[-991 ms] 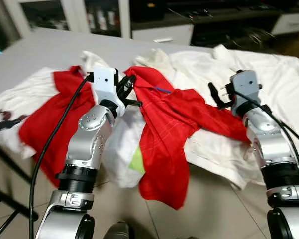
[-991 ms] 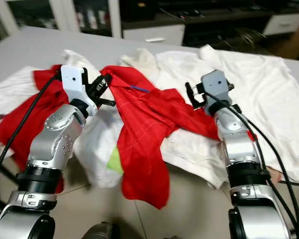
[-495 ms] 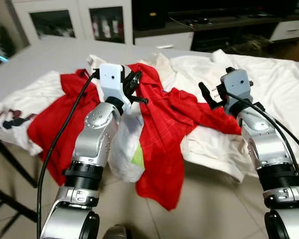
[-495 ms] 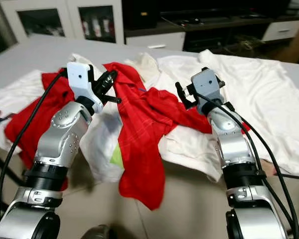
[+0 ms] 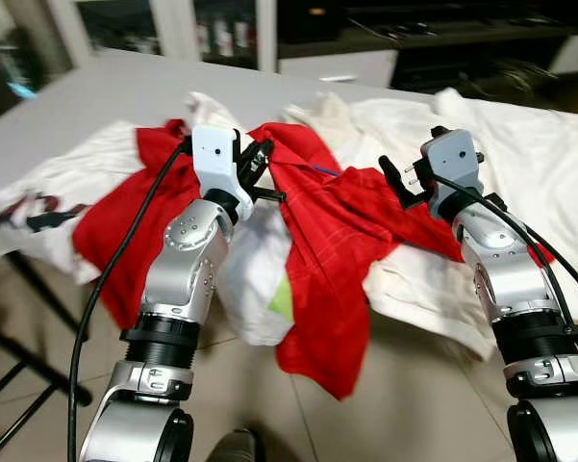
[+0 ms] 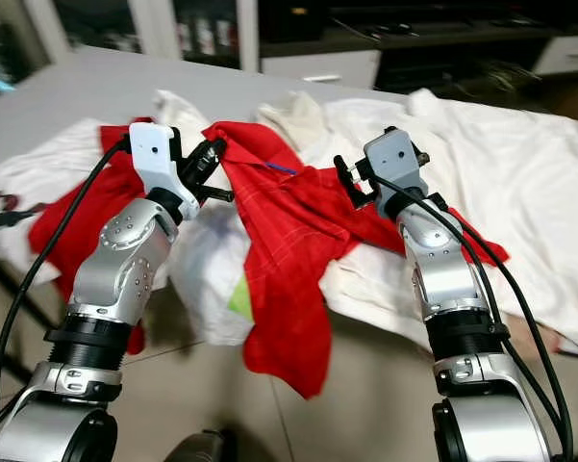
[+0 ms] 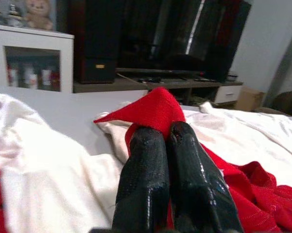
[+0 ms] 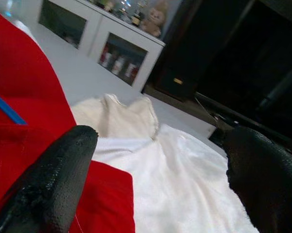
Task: Hang hanger
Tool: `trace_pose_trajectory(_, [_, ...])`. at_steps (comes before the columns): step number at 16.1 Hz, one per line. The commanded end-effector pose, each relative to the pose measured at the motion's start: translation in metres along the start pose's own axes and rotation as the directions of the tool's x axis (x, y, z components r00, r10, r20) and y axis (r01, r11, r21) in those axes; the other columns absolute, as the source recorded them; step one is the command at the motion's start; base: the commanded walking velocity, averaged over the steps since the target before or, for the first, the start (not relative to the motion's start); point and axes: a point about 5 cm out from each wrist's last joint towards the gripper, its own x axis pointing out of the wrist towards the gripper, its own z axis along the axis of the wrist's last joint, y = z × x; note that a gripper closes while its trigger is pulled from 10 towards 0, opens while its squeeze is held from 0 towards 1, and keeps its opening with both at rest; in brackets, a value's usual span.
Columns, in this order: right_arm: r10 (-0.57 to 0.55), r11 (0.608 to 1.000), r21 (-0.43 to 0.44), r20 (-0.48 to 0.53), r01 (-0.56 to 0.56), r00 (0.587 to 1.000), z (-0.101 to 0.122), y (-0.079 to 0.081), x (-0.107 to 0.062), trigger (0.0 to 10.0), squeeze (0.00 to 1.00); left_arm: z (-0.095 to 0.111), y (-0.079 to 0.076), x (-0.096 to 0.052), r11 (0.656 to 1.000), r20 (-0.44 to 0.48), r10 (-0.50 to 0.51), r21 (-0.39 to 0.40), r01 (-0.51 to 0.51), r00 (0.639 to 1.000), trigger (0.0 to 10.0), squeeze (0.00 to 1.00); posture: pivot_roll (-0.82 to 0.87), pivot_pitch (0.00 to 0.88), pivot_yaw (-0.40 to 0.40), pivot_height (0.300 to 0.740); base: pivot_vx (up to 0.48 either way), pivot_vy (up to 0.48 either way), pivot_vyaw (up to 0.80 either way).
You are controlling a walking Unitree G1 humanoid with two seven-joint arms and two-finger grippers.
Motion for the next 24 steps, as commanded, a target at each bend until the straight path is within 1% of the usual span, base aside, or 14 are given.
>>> trace_pose_trajectory(1, [-0.004, 1.000, 0.000, -0.011, 0.004, 1.000, 0.001, -0.004, 0.002, 10.0, 0.00, 0.004, 0.000, 0.001, 1.000, 0.019, 0.006, 0.016, -0.006, 1.000, 10.0, 0.00, 0.07, 0.000, -0.004, 0.740, 0.000, 0.000, 0.80])
trace_pose_trajectory(5, [-0.005, 1.000, 0.001, -0.011, 0.005, 1.000, 0.001, -0.004, 0.002, 10.0, 0.00, 0.004, 0.000, 0.001, 1.000, 0.019, 0.006, 0.016, -0.006, 1.000, 10.0, 0.00, 0.07, 0.000, -0.004, 0.740, 0.000, 0.000, 0.80])
trace_pose_trajectory(6, [-0.016, 1.000, 0.015, -0.026, 0.016, 1.000, -0.002, -0.006, 0.003, 10.0, 0.00, 0.004, 0.000, 0.000, 1.000, 0.019, 0.010, 0.014, -0.010, 1.000, 10.0, 0.00, 0.07, 0.000, -0.003, 0.740, 0.000, 0.000, 0.40])
trace_pose_trajectory(8, [-0.029, 0.999, 0.036, -0.035, 0.030, 0.999, -0.003, -0.009, 0.003, 10.0, 0.00, 0.003, 0.001, 0.001, 1.000, 0.018, 0.011, 0.012, -0.011, 1.000, 10.0, 0.00, 0.07, 0.000, -0.002, 0.740, 0.000, 0.000, 0.00])
trace_pose_trajectory(12, [-0.015, 0.999, 0.041, -0.035, 0.017, 0.999, -0.004, -0.008, 0.003, 10.0, 0.00, 0.002, 0.001, 0.001, 1.000, 0.014, 0.011, 0.008, -0.011, 1.000, 10.0, 0.00, 0.07, 0.000, -0.001, 0.740, 0.000, 0.000, 0.00])
trace_pose_trajectory(14, [-0.003, 0.999, 0.042, -0.042, 0.005, 0.999, -0.005, -0.007, 0.003, 10.0, 0.00, -0.002, 0.003, 0.001, 1.000, 0.002, 0.022, -0.006, -0.022, 1.000, 10.0, 0.00, 0.07, 0.000, -0.001, 0.740, 0.000, 0.000, 0.00])
trace_pose_trajectory(16, [0.065, 0.998, 0.028, -0.029, -0.064, 0.997, -0.002, -0.002, 0.003, 10.0, 0.00, -0.011, 0.010, 0.000, 0.997, -0.031, 0.060, -0.055, -0.062, 0.998, 10.0, 0.00, 0.07, 0.000, -0.002, 0.740, 0.000, 0.000, 0.00])
trace_pose_trajectory(18, [0.136, 0.991, 0.010, 0.000, -0.136, 0.991, 0.005, 0.003, 0.005, 10.0, 0.00, -0.018, 0.015, -0.001, 0.992, -0.060, 0.091, -0.086, -0.096, 0.994, 10.0, 0.00, 0.07, 0.000, -0.004, 0.740, 0.000, 0.000, 0.00])
trace_pose_trajectory(20, [0.171, 0.985, 0.008, 0.019, -0.171, 0.985, 0.015, 0.004, 0.011, 10.0, 0.00, -0.027, 0.019, -0.004, 0.983, -0.102, 0.133, -0.112, -0.144, 0.986, 10.0, 0.00, 0.07, 0.000, -0.008, 0.740, 0.000, 0.000, 0.00])
trace_pose_trajectory(23, [0.224, 0.975, 0.008, 0.016, -0.224, 0.975, 0.021, 0.011, 0.019, 10.0, 0.00, -0.036, 0.021, -0.007, 0.976, -0.135, 0.161, -0.123, -0.178, 0.978, 10.0, 0.00, 0.07, 0.008, -0.014, 0.740, 0.000, 0.000, 0.00])
trace_pose_trajectory(24, [0.267, 0.964, -0.008, -0.005, -0.267, 0.964, 0.022, 0.018, 0.024, 10.0, 0.00, -0.039, 0.021, -0.007, 0.974, -0.145, 0.170, -0.125, -0.188, 0.975, 10.0, 0.00, 0.07, 0.009, -0.016, 0.740, 0.000, 0.000, 0.00])
